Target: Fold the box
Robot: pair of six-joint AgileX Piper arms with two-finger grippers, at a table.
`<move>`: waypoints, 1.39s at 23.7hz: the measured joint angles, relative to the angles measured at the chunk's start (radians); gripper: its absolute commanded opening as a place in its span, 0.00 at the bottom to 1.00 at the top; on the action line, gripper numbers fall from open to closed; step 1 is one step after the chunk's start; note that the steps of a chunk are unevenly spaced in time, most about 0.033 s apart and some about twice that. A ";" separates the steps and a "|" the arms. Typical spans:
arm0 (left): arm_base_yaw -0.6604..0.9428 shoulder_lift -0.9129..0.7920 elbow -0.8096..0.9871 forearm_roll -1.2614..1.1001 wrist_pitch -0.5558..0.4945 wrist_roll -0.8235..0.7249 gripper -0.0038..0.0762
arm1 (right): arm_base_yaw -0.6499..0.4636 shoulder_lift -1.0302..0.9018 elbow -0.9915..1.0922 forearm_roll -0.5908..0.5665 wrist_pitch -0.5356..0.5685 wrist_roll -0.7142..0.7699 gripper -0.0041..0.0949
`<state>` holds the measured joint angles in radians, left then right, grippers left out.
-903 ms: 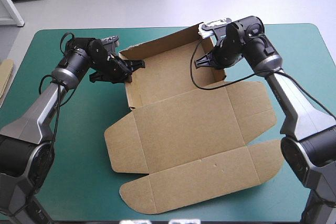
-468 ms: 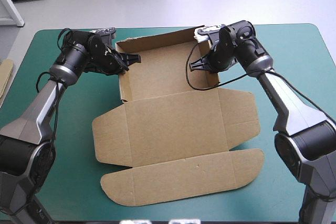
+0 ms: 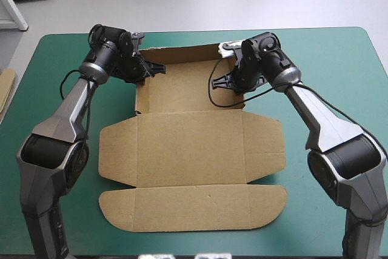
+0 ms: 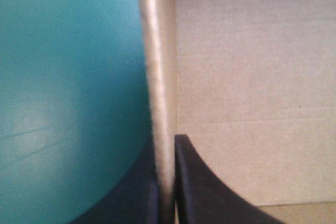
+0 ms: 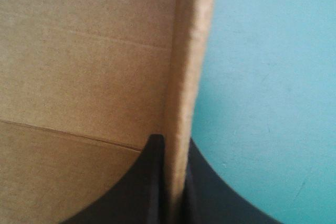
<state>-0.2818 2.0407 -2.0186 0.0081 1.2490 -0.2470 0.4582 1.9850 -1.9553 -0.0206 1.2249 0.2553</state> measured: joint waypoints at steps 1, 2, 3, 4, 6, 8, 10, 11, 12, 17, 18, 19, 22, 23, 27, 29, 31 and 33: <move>0.000 0.009 -0.008 -0.008 0.000 0.006 0.04 | 0.000 0.000 0.009 -0.005 -0.001 0.005 0.04; 0.000 0.018 -0.016 -0.008 0.000 0.011 0.04 | 0.000 0.000 0.023 -0.012 -0.007 0.012 0.04; 0.000 0.026 -0.023 -0.016 0.000 0.017 0.04 | 0.000 0.000 0.039 -0.016 -0.011 0.015 0.04; 0.000 0.032 -0.025 -0.022 0.000 0.020 0.04 | 0.000 0.000 0.058 -0.018 -0.015 0.020 0.04; -0.001 0.046 -0.028 -0.034 0.001 0.026 0.04 | 0.000 0.000 0.093 -0.018 -0.027 0.027 0.04; -0.001 0.061 -0.030 -0.035 0.001 0.030 0.04 | 0.000 0.000 0.109 -0.018 -0.043 0.028 0.04; -0.001 0.069 -0.035 -0.038 0.000 0.031 0.04 | 0.000 -0.001 0.114 -0.018 -0.048 0.028 0.04; -0.001 0.074 -0.039 -0.041 0.000 0.036 0.04 | -0.001 -0.001 0.115 -0.018 -0.050 0.028 0.04; -0.001 0.077 -0.040 -0.044 0.000 0.041 0.04 | -0.003 0.000 0.116 -0.018 -0.051 0.028 0.04; 0.000 0.108 -0.047 -0.042 -0.027 0.051 0.04 | -0.027 0.020 0.113 0.008 -0.077 0.028 0.04; 0.000 0.120 -0.048 -0.039 -0.038 0.052 0.04 | -0.029 0.025 0.111 0.009 -0.089 0.027 0.04; 0.000 0.123 -0.051 -0.039 -0.039 0.052 0.04 | -0.030 0.029 0.111 0.009 -0.093 0.027 0.04; 0.000 0.126 -0.056 -0.044 -0.039 0.057 0.04 | -0.034 0.031 0.111 0.010 -0.103 0.027 0.04; 0.000 0.126 -0.056 -0.044 -0.039 0.058 0.04 | -0.034 0.031 0.111 0.010 -0.105 0.027 0.04; 0.005 0.126 -0.056 -0.057 -0.039 0.060 0.04 | -0.034 0.031 0.112 0.010 -0.109 0.027 0.06; 0.007 0.126 -0.056 -0.062 -0.039 0.060 0.05 | -0.034 0.031 0.112 0.009 -0.109 0.027 0.15; 0.007 0.126 -0.057 -0.063 -0.038 0.061 0.11 | -0.034 0.035 0.104 0.005 -0.105 0.015 0.28; 0.007 0.126 -0.064 -0.063 -0.035 0.069 0.18 | -0.034 0.047 0.082 0.001 -0.083 0.000 0.38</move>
<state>-0.2750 2.1666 -2.0822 -0.0552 1.2141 -0.1783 0.4244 2.0318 -1.8737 -0.0199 1.1416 0.2549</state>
